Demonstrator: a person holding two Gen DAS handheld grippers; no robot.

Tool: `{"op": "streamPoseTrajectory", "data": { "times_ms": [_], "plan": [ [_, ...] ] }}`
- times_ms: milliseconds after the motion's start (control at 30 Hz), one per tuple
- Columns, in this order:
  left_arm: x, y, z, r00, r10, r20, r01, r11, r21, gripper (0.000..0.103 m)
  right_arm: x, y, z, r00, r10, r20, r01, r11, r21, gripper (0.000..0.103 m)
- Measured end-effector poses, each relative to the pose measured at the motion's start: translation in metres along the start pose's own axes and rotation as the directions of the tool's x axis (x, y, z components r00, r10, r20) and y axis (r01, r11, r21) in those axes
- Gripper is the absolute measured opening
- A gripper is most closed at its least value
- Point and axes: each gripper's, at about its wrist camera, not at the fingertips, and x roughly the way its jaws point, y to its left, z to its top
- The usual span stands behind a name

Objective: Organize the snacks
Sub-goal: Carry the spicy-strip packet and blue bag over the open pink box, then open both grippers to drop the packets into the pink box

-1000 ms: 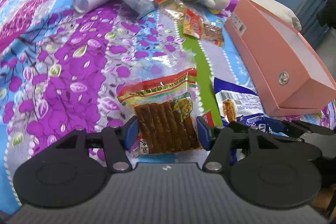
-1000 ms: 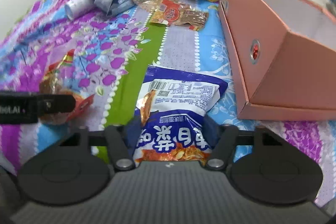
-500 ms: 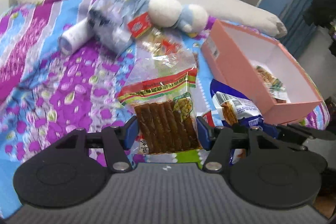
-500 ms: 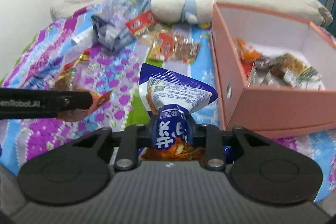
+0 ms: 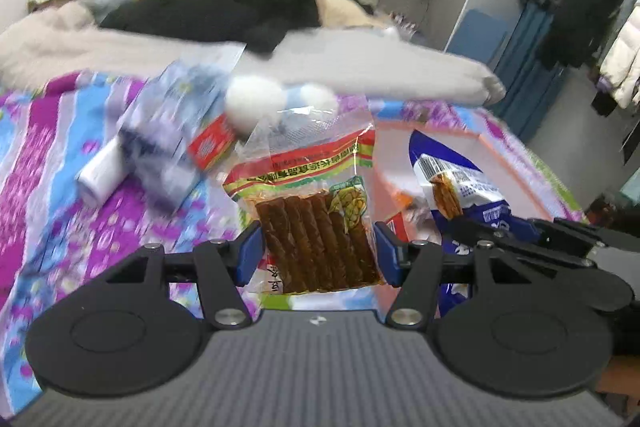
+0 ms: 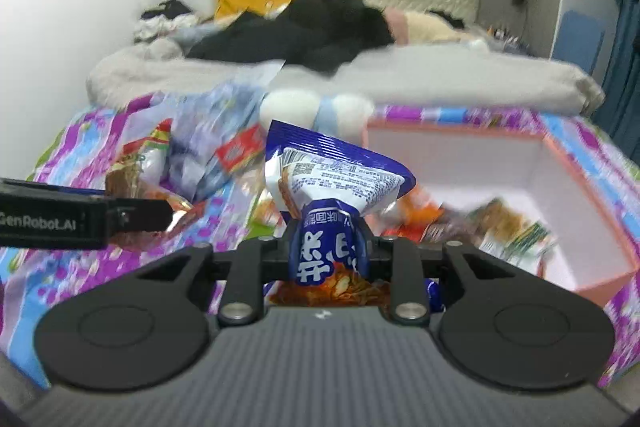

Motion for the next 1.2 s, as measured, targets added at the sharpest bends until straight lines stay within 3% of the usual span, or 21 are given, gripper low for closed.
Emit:
{"op": "streamPoseTrajectory", "data": {
  "times_ms": [200,433,667,867,1200],
  "plan": [
    [0.01,-0.035,0.044,0.997,-0.061,0.041,0.06,0.997,0.041,0.064,-0.004,-0.03,0.024,0.996,-0.065,0.063,0.064,0.998,0.024,0.03],
    [0.051,-0.08,0.071,0.99,-0.137,0.014,0.136,0.989,0.052,0.064,0.007,-0.08,0.028,0.986,-0.149,0.072,0.143,0.986,0.08,0.03],
    [0.117,-0.126,0.063,0.982,-0.168,-0.091,0.175,0.981,0.083,0.064,0.033,-0.127,0.0,0.981,-0.195,-0.006,0.194,0.972,0.134,0.03],
    [0.172,-0.149,0.05,0.97,-0.134,-0.202,0.161,0.98,0.119,0.064,0.063,-0.158,-0.022,0.977,-0.195,-0.085,0.207,0.961,0.182,0.031],
    [0.213,-0.162,0.035,0.956,-0.102,-0.277,0.142,0.981,0.129,0.066,0.097,-0.187,-0.043,0.972,-0.176,-0.153,0.206,0.956,0.211,0.034]
  ]
}}
